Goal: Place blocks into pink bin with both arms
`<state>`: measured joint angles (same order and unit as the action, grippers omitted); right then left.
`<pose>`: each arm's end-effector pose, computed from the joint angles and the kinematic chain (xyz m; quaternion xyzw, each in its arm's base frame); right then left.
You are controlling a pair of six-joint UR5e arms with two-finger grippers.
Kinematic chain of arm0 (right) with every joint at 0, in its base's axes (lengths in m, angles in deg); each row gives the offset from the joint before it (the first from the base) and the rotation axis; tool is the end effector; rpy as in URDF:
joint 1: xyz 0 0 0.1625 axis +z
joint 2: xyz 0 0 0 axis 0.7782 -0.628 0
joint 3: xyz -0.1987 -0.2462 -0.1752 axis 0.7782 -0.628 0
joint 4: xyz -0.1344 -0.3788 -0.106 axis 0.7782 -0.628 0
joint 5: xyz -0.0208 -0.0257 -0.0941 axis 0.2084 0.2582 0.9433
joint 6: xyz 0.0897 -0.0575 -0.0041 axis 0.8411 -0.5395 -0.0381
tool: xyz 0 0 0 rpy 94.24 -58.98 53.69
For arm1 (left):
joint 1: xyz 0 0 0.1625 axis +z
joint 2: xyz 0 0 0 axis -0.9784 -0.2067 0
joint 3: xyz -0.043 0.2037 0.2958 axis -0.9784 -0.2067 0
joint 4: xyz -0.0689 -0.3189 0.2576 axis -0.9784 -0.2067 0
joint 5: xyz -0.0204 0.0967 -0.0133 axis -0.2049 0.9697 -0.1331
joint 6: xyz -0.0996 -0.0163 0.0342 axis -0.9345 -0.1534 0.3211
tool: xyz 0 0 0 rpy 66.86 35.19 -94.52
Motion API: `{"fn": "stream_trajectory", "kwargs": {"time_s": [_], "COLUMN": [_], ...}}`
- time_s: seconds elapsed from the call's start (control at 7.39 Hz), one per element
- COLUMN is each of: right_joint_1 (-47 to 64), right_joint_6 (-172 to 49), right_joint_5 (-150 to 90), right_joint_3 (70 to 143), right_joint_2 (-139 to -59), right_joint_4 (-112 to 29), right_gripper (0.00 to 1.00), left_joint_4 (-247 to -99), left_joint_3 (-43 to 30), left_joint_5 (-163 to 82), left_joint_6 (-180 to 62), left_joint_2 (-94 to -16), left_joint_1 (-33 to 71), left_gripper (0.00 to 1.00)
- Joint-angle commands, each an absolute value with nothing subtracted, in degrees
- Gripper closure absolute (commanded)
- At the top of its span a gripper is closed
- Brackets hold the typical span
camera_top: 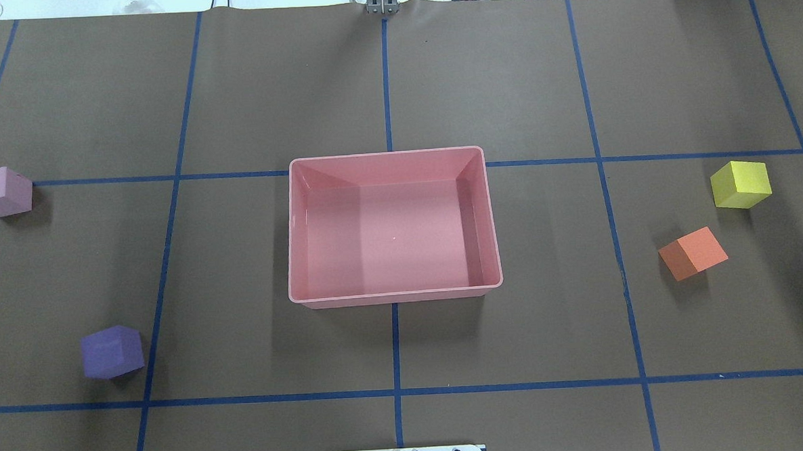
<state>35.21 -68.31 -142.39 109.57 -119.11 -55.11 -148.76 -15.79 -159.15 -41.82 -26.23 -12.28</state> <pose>0.0247 -0.5002 0.5460 0.0013 -0.3915 0.0304 0.9197 -0.0540 -0.4407 0.5745 0.0357 0.4236 0.0295 0.9047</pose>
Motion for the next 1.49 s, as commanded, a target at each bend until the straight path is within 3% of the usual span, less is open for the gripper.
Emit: {"fn": "stream_trajectory", "kwargs": {"time_s": [0.0, 0.54, 0.81, 1.35], "right_joint_1": [35.21, 35.21, 34.51, 14.88], "right_joint_6": [-68.38, -68.2, -68.11, -32.06], "right_joint_5": [-142.39, -142.83, -148.15, -147.41], "right_joint_3": [111.08, 111.27, 111.36, 121.61], "right_joint_2": [-120.2, -121.17, -122.74, -126.01], "right_joint_4": [-55.09, -55.09, -46.01, -35.93], "right_gripper": [0.0, 0.0, 0.0, 0.0], "left_joint_4": [-149.51, -149.86, -149.69, -152.32], "left_joint_3": [-17.58, -17.85, -17.85, -17.76], "left_joint_5": [-159.0, -159.44, -159.09, -159.09], "left_joint_6": [-41.45, -41.18, -41.62, -41.8], "left_joint_2": [-25.92, -24.68, -25.12, -25.03], "left_joint_1": [-12.28, -12.37, -12.28, -12.19], "left_gripper": [0.0, 0.0, 0.0, 0.0]}}
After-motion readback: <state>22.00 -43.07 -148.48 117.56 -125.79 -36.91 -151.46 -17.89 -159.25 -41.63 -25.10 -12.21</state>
